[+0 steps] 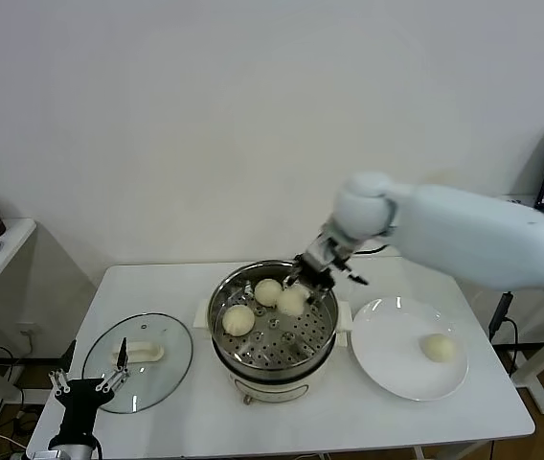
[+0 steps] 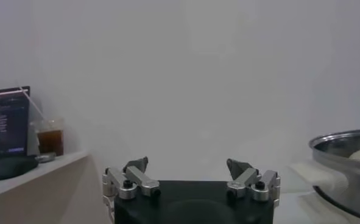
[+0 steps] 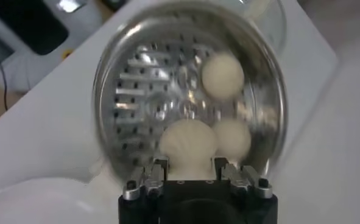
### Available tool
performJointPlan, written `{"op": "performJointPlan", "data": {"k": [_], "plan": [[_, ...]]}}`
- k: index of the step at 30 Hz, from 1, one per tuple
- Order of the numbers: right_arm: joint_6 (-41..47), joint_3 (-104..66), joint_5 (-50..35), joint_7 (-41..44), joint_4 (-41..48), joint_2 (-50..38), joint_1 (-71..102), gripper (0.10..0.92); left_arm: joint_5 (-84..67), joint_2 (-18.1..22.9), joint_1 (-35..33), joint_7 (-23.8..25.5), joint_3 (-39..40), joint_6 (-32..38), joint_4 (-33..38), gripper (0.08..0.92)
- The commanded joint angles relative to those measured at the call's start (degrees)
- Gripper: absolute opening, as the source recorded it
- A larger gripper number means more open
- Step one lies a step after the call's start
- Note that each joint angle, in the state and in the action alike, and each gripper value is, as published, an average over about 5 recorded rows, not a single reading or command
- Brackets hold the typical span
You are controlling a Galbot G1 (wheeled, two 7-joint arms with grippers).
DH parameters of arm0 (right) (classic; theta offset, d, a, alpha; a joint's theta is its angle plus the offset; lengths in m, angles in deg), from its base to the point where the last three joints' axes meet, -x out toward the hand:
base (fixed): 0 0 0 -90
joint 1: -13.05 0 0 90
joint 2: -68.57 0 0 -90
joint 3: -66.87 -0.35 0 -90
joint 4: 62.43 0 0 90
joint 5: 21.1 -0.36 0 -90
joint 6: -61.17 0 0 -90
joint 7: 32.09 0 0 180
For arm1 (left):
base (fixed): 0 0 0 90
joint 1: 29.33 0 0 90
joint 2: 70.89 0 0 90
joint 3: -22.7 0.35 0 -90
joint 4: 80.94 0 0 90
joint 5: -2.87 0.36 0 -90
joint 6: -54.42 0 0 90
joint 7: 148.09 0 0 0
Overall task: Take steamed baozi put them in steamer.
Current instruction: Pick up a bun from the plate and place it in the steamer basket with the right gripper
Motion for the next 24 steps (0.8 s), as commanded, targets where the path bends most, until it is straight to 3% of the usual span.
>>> {"op": "performJointPlan", "data": {"k": [1, 13, 24], "plan": [[-17.36, 6.79, 8.09, -2.01, 3.89, 13.25, 0.4, 0.478, -0.08, 0.16, -0.25, -0.05, -0.9, 0.08, -0.01, 0.823], [-27.65, 6.87, 15.93, -2.49, 3.52, 12.56, 3.13, 0.512, -0.02, 0.65, -0.36, -0.13, -1.5, 0.33, -0.3, 0.823], [-30.41, 6.82, 17.33, -1.69, 4.19, 11.33, 2.34, 0.545, -0.01, 0.8, -0.18, -0.14, -1.27, 0.45, -0.61, 0.823]]}}
